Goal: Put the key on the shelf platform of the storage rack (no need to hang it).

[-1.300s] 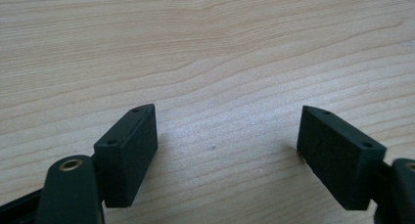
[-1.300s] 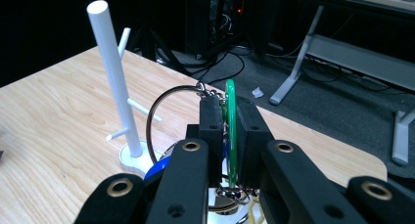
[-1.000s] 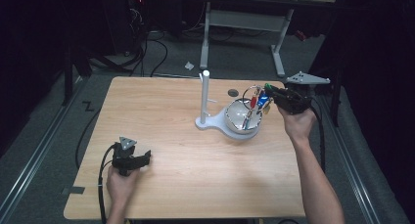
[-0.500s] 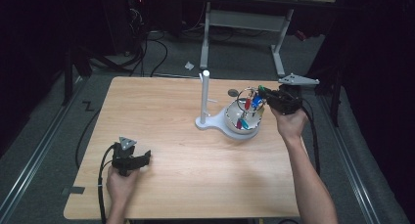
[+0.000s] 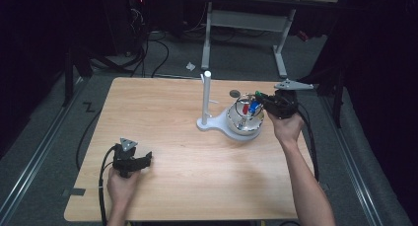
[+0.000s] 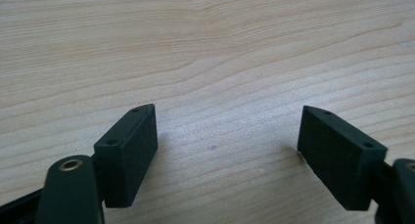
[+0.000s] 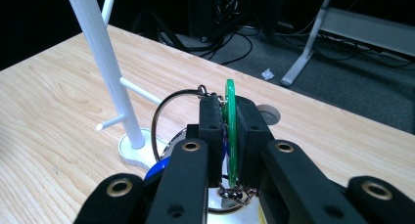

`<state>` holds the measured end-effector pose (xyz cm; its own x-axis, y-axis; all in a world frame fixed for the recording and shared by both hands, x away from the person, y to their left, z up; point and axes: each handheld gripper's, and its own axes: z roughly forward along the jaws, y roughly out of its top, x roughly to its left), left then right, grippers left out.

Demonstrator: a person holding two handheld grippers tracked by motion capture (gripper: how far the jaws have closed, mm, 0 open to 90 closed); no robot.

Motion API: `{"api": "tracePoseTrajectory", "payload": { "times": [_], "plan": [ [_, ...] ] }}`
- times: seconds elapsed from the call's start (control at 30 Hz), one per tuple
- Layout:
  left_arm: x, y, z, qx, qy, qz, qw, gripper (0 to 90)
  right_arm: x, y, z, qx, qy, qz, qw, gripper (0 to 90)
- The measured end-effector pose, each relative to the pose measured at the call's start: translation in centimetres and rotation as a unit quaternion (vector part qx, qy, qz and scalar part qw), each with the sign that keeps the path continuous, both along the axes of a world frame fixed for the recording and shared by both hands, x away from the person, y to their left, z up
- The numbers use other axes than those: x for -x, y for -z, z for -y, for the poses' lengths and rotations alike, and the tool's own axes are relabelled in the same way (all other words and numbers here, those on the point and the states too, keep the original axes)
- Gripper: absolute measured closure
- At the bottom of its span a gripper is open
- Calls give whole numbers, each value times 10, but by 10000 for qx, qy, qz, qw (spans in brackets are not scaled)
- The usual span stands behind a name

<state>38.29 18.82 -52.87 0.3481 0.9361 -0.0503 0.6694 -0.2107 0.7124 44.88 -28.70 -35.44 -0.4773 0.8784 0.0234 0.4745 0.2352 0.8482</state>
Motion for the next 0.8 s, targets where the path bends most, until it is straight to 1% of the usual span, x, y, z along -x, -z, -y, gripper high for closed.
{"api": "tracePoseTrajectory", "payload": {
  "times": [0.2, 0.37, 0.47, 0.57, 0.73, 0.8],
  "plan": [
    [0, 0, 0, -8, 0, 1, 10000, 234, -2, 9, 0, -74, 10, -82, 9999, 844],
    [0, 0, 0, -17, 0, 0, 10000, 235, -2, 15, 0, -81, 19, -139, 9999, 843],
    [0, 0, 0, -16, -1, 0, 10000, 234, -3, 20, -2, -12, 21, -186, 9998, 843],
    [0, 0, 0, -10, -2, 1, 10000, 234, -3, 22, -2, -47, 12, -191, 9998, 843],
    [0, 0, 0, -16, 0, 1, 10000, 233, -6, 32, -1, -67, 96, -309, 9995, 843],
    [0, 0, 0, -12, 0, 1, 10000, 233, -6, 34, 0, -73, 111, -324, 9994, 843]
  ]
}}
